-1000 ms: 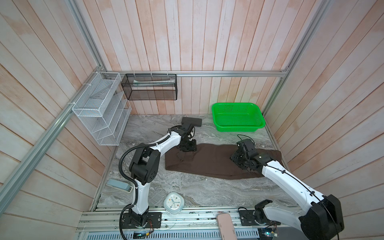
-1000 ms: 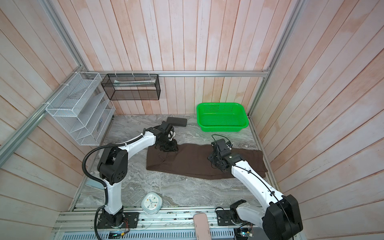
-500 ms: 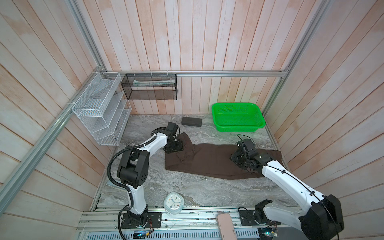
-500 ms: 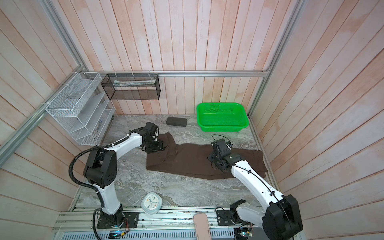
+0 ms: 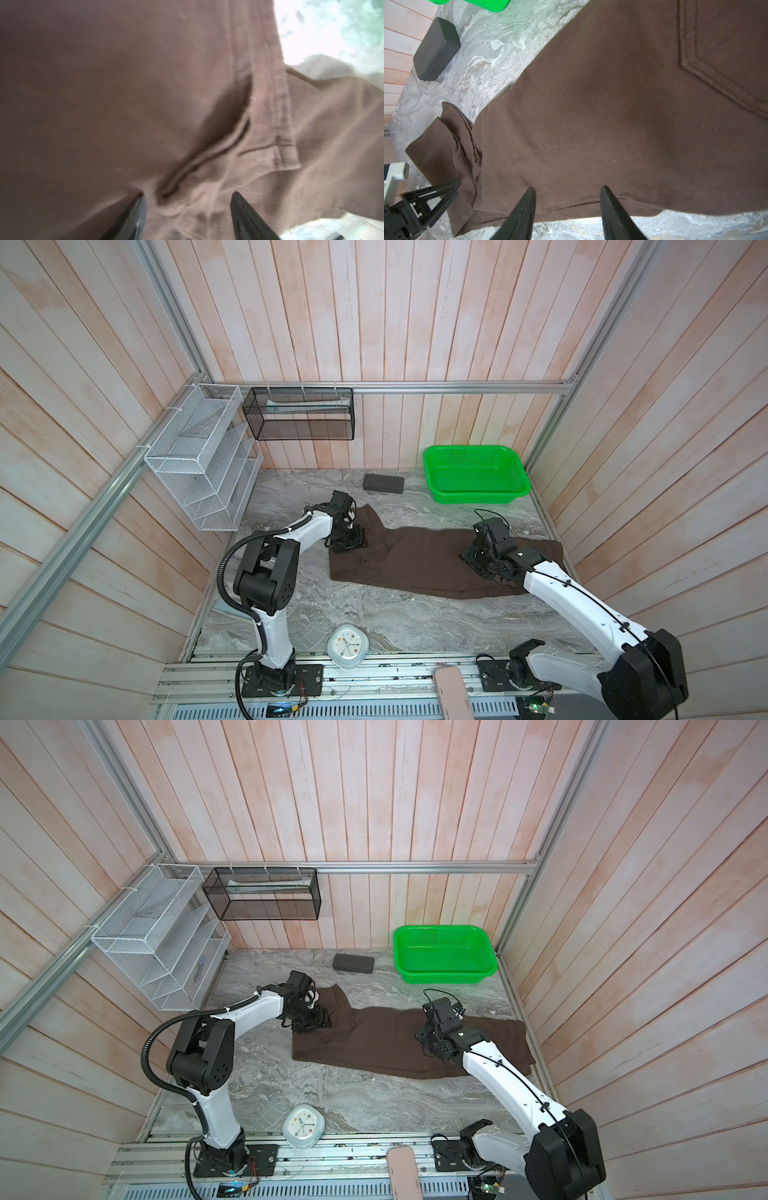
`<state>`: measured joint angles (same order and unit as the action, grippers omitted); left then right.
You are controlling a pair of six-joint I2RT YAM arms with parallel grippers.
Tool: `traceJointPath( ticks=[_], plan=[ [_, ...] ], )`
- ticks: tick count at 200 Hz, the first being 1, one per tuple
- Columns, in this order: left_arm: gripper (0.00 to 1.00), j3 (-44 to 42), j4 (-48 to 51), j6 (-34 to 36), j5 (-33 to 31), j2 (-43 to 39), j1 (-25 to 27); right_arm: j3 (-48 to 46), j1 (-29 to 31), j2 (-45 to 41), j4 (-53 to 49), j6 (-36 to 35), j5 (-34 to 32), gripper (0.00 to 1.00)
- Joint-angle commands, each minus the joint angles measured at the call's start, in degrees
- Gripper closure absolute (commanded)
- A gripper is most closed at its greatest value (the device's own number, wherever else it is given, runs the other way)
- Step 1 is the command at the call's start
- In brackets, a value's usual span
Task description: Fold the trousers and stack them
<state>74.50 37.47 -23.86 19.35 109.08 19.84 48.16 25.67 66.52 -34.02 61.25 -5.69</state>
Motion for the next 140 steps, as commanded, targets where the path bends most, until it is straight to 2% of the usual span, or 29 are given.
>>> traceJointPath(
  ticks=[1,46,77,93,140],
  plan=[
    [0.34,0.98,-2.02,-0.8,3.54,1.89,1.27,0.25,-0.36,-0.25,0.26,-0.61,-0.13,0.49],
    [0.37,4.17,-3.96,-3.42,4.83,2.36,4.95,0.7,-0.36,-0.94,-0.6,-0.74,-0.83,0.49],
    [0.36,12.37,-2.23,-3.48,4.64,2.77,11.28,0.58,-0.35,-0.87,-0.43,-0.7,-0.74,0.49],
    [0.34,14.98,-1.34,-3.85,3.07,3.54,12.33,0.71,-0.36,-0.69,-0.42,-0.7,-0.64,0.49],
    [0.29,20.14,6.18,-3.61,-12.81,7.8,11.13,0.88,-0.42,-1.21,-0.86,-0.96,-1.13,0.49]
  ],
)
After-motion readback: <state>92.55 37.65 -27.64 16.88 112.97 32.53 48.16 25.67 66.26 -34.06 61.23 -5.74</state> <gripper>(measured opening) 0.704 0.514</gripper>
